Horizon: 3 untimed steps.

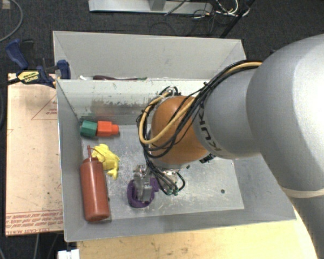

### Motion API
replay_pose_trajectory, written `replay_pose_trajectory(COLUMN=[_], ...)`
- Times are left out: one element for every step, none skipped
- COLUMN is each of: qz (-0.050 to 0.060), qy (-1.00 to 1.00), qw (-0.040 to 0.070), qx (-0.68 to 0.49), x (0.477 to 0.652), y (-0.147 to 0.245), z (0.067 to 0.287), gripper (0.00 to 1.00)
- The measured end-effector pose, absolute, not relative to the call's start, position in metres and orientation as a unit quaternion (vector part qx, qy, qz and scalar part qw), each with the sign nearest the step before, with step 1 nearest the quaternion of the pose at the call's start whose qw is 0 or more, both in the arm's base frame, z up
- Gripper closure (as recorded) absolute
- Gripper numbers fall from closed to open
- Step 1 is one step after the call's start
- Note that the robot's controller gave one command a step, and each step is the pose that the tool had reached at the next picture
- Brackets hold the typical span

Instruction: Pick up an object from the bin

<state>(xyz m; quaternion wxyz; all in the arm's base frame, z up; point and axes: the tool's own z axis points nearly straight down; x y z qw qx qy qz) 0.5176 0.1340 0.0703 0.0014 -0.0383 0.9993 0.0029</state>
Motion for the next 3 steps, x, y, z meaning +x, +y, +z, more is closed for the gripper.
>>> replay_pose_trajectory(qz=[0.003,0.003,0.003], qy=[0.999,0.999,0.999], qw=[0.001,0.002,0.002], qx=[-0.038,-0.038,-0.038], x=[0.5173,0.5182,0.5182], y=[0.1338,0.1339,0.1339], z=[0.0699,0.0705,0.0705], gripper=[0.00,1.00,1.00])
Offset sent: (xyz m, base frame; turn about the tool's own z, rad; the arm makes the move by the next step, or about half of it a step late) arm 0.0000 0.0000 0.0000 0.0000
